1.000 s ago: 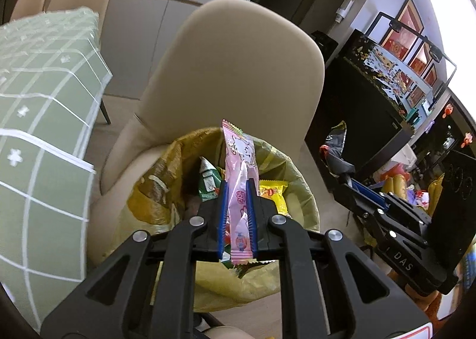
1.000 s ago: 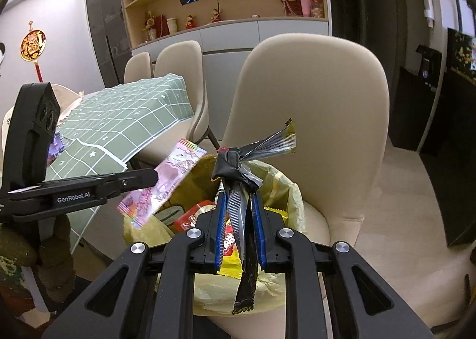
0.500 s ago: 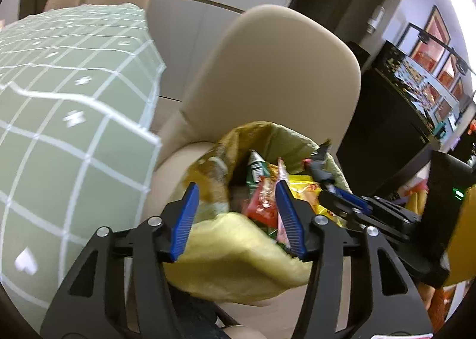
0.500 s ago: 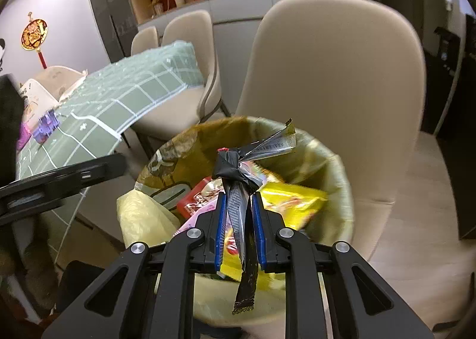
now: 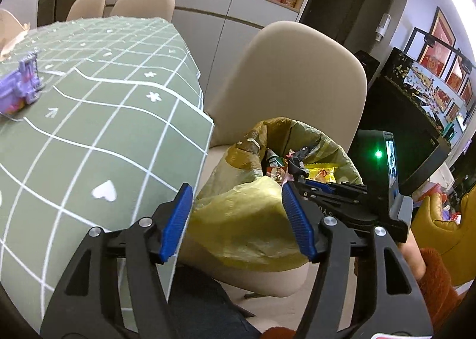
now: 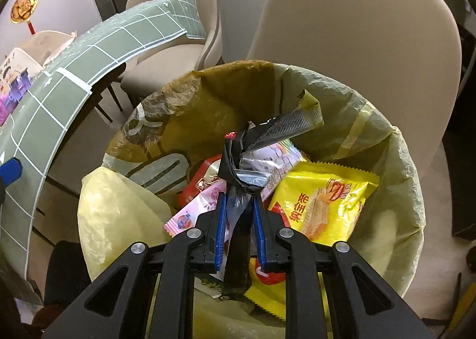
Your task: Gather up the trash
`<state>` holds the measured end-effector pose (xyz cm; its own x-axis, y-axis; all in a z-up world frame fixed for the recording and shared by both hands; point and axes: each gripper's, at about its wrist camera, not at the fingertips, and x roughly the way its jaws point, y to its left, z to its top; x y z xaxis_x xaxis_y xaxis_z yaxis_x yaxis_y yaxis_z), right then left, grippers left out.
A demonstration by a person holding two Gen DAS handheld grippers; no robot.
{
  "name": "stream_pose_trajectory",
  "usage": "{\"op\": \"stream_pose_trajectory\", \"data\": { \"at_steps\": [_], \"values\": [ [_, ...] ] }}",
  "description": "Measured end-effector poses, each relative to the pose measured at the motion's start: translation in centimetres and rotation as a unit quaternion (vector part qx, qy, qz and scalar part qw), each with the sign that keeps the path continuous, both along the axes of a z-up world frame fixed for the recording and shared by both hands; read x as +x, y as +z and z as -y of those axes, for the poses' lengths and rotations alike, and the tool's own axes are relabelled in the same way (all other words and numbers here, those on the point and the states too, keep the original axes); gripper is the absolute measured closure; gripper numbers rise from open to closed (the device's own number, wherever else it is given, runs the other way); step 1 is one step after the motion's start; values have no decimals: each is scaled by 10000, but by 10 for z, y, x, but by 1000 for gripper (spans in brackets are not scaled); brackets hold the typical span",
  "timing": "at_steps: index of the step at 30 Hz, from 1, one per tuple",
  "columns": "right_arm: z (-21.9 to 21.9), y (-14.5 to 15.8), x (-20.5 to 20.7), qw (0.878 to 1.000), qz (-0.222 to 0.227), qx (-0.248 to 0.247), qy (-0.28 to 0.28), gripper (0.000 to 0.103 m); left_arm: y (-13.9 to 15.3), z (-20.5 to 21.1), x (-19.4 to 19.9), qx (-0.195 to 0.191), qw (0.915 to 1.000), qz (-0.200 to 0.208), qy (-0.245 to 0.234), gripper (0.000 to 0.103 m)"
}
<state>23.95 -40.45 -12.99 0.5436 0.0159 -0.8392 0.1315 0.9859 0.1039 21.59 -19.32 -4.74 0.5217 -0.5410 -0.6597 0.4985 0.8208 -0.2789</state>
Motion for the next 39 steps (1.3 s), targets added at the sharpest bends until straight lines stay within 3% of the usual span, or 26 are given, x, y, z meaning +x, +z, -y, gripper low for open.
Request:
{"op": "stream_pose_trajectory", "data": {
  "at_steps": [5, 7, 9, 10, 16, 21, 25, 30, 34, 37, 39],
  "values": [
    [8, 5, -6, 9994, 120, 208, -248, 84, 3, -4, -5, 53, 9999, 93, -9, 38],
    [9, 9, -8, 9989, 232, 278, -293, 77, 6, -7, -7, 75, 9999, 146, 19, 36],
    [12, 15, -14, 9981, 358, 336, -373, 58, 8, -11, -10, 70, 9998, 169, 33, 33],
    [13, 18, -17, 9979, 399, 351, -382, 57, 10, -13, -12, 63, 9998, 174, 32, 32],
    [7, 46, -46, 9952, 813, 294, -467, 56, 21, -33, -33, 118, 9991, 377, 171, 23],
    [-7, 74, -87, 9906, 1208, 381, -515, 56, 28, -59, -67, 408, 9952, 746, 493, 21],
    [-38, 94, -130, 9866, 1526, 480, -316, 56, 35, -91, -106, 569, 9890, 1035, 891, 21],
    [-97, 112, -188, 9808, 1934, 51, 252, 56, 45, -125, -161, 684, 9794, 1404, 1281, 21],
    [-134, 115, -220, 9771, 2037, -68, 610, 56, 47, -145, -200, 764, 9723, 1477, 1642, 21],
    [-157, 114, -235, 9751, 2072, -152, 780, 56, 42, -150, -220, 1108, 9638, 1561, 1854, 21],
    [-170, 109, -238, 9749, 2053, -211, 828, 56, 42, -156, -224, 1372, 9535, 1619, 2141, 21]
  ]
}}
